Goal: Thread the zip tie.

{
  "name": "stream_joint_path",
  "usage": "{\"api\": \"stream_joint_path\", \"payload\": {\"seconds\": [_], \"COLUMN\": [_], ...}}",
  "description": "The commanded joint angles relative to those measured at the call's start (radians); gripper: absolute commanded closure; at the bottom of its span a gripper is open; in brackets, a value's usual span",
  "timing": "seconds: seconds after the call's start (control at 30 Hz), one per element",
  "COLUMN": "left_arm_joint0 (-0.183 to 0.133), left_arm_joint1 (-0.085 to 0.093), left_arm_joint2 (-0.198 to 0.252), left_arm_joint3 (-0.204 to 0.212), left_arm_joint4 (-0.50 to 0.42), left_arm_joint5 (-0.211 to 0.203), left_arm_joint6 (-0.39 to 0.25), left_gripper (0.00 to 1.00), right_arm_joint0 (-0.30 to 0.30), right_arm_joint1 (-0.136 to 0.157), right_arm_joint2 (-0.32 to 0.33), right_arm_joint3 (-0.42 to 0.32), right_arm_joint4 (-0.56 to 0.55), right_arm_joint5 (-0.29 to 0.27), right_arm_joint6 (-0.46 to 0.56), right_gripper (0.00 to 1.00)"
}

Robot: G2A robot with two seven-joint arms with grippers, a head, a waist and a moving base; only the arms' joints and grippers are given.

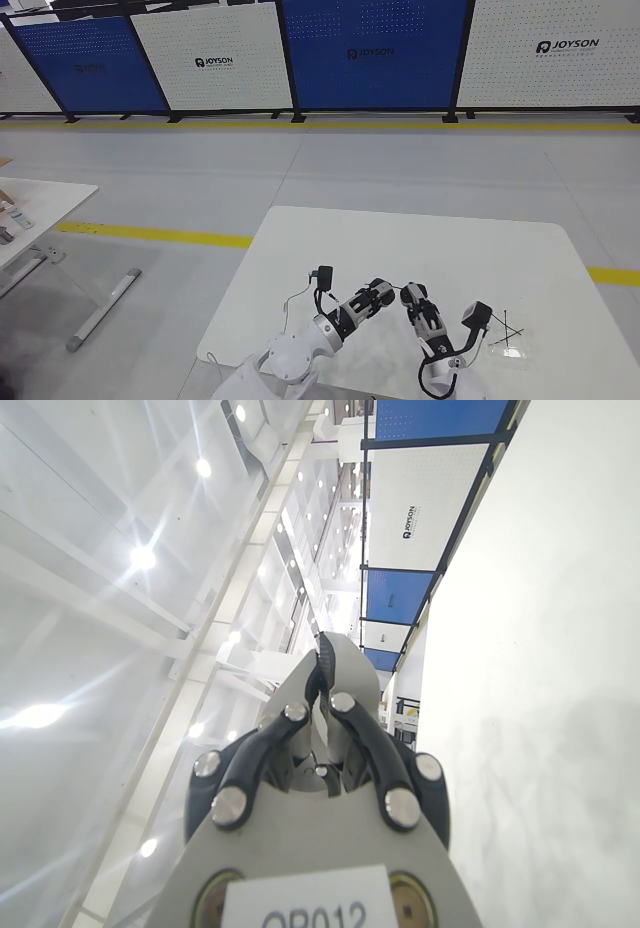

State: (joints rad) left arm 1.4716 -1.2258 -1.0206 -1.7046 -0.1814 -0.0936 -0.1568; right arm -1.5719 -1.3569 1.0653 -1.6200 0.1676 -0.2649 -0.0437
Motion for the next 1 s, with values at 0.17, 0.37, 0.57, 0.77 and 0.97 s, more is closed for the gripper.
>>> {"api": "stream_joint_path", "payload": {"seconds": [0.17, 0.37, 0.57, 0.77, 0.97], "left_arm_joint0": [0.001, 0.024, 0.041, 0.041, 0.043], "left_arm_joint1": [0.000, 0.009, 0.016, 0.016, 0.019], "left_arm_joint2": [-0.011, -0.062, -0.091, -0.091, -0.110], "left_arm_joint3": [-0.001, 0.007, 0.003, 0.003, 0.019], "left_arm_joint4": [-0.015, -0.048, -0.046, -0.046, -0.071], "left_arm_joint5": [0.008, 0.002, -0.002, -0.002, -0.005], "left_arm_joint6": [0.011, -0.018, -0.038, -0.038, -0.058], "left_gripper": [1.00, 1.00, 1.00, 1.00, 1.00], "right_arm_joint0": [-0.015, -0.069, -0.094, -0.094, -0.094], "right_arm_joint1": [-0.002, 0.005, 0.010, 0.010, 0.010], "right_arm_joint2": [0.012, 0.071, 0.100, 0.100, 0.100], "right_arm_joint3": [-0.017, -0.071, -0.091, -0.091, -0.091], "right_arm_joint4": [0.013, 0.049, 0.062, 0.062, 0.062], "right_arm_joint5": [-0.018, -0.066, -0.072, -0.072, -0.072], "right_arm_joint6": [-0.005, 0.002, 0.023, 0.023, 0.023], "right_gripper": [0.00, 0.00, 0.00, 0.00, 0.00]}}
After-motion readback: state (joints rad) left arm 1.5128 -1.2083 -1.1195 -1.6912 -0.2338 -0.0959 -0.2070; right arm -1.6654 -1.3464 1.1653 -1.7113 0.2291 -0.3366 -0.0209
